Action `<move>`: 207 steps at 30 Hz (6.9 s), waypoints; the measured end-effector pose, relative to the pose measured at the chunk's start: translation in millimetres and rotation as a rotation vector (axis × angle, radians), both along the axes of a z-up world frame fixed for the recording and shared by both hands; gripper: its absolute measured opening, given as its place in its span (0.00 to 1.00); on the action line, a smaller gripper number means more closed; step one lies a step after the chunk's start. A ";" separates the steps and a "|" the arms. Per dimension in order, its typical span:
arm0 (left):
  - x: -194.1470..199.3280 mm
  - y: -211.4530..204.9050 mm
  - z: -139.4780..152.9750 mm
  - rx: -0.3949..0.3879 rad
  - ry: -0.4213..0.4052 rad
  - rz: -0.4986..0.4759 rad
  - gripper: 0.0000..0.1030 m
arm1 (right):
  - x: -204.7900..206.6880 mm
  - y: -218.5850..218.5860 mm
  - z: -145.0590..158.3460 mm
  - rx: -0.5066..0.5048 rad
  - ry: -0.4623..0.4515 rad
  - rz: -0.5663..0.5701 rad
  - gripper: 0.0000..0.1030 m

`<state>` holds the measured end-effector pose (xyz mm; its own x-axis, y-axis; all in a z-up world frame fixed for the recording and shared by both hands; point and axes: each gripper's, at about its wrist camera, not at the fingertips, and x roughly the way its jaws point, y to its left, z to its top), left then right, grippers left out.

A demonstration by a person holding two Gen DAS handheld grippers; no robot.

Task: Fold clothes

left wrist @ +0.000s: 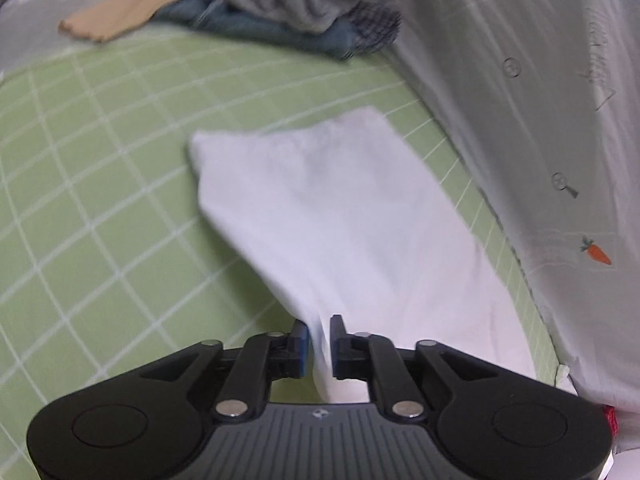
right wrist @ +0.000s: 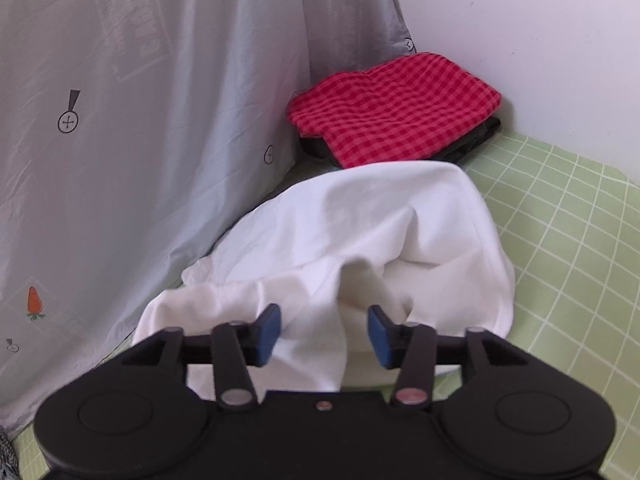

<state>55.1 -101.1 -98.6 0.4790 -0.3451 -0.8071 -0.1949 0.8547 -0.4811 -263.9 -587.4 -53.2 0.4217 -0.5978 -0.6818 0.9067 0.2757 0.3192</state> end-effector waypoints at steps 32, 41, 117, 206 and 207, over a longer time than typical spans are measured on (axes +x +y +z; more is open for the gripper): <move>123.1 48.9 7.2 0.066 -0.125 -0.191 0.66 | 129.7 138.0 -40.8 0.072 0.248 0.136 0.45; 169.9 1.6 -16.0 0.012 -0.126 -0.305 0.71 | 95.7 133.0 -48.4 0.144 0.203 0.156 0.08; -14.3 -39.4 -18.0 0.358 0.024 -0.344 0.48 | -6.4 74.0 -27.8 -0.079 0.246 0.419 0.04; 3.5 32.8 -41.7 0.478 -0.044 0.001 0.09 | -73.0 18.1 -67.6 0.331 -0.194 -0.283 0.73; 2.1 34.0 -40.6 0.473 -0.049 0.008 0.09 | -73.2 17.7 -67.9 0.330 -0.188 -0.283 0.72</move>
